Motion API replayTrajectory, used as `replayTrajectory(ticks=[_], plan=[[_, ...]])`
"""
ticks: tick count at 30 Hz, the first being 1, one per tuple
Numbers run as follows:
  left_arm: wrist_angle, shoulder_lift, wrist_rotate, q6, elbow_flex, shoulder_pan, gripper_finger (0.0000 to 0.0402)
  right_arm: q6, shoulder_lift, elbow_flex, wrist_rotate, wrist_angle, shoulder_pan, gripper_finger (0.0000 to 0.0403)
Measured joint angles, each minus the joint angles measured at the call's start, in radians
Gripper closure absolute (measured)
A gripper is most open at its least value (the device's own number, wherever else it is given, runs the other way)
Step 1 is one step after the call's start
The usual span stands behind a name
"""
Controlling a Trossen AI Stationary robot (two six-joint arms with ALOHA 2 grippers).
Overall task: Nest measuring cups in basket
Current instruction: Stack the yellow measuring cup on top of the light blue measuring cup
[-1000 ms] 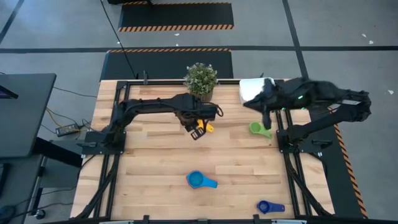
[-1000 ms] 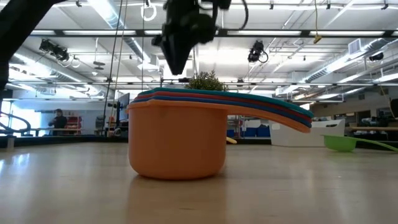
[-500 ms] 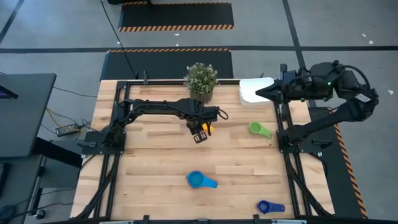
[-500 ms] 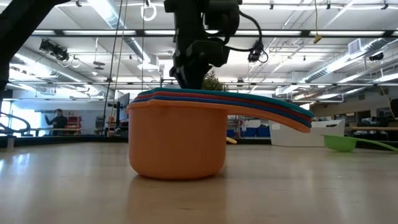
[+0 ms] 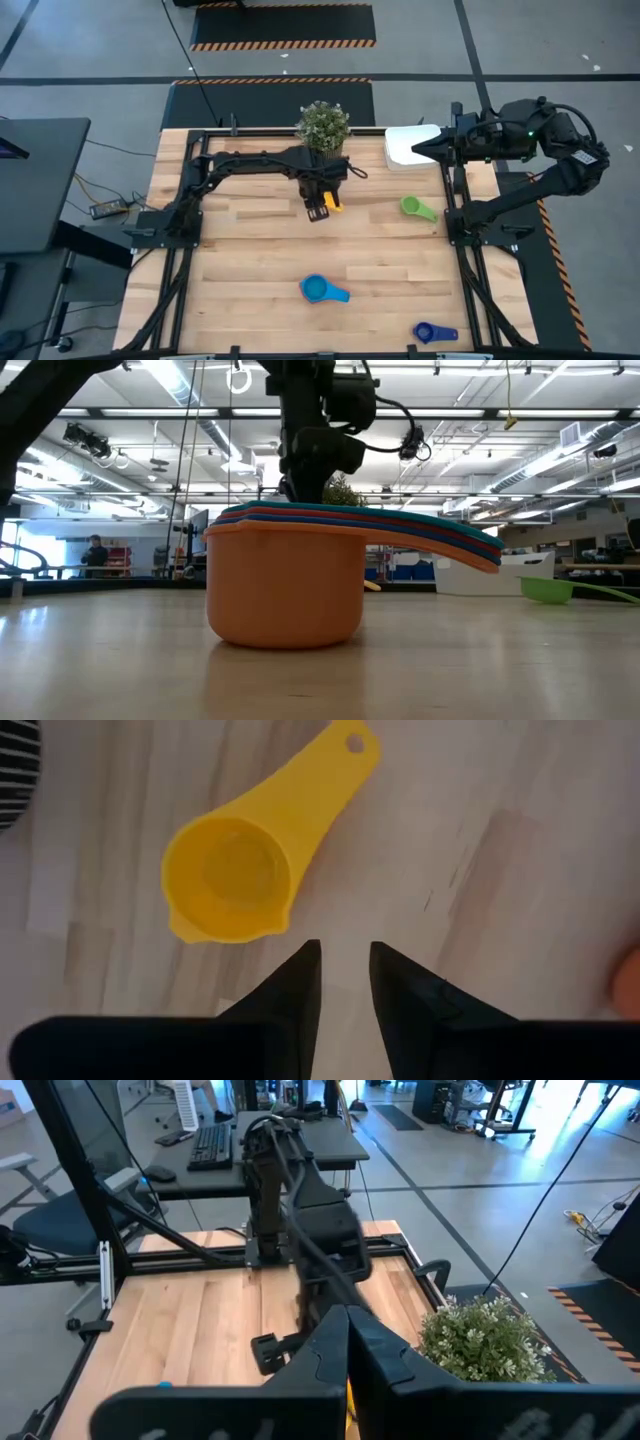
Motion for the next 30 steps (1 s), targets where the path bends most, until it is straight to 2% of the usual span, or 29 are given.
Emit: replayTrajectory(ticks=[7,13,30], plan=[[0.011,0.003,0.104,0.156,0.000,0.040,0.0306,-0.032,0.000,0.000,0.000,0.000,0.000,0.0398],[0.030,0.032,0.100,0.263,-0.001,0.042,0.0306,-0.046,0.000,0.000,0.002,0.001,0.000,0.0398],[0.060,0.116,0.020,0.219,0.000,0.033,0.0306,-0.071,-0.005,0.000,0.002,0.016,0.000,0.0398]])
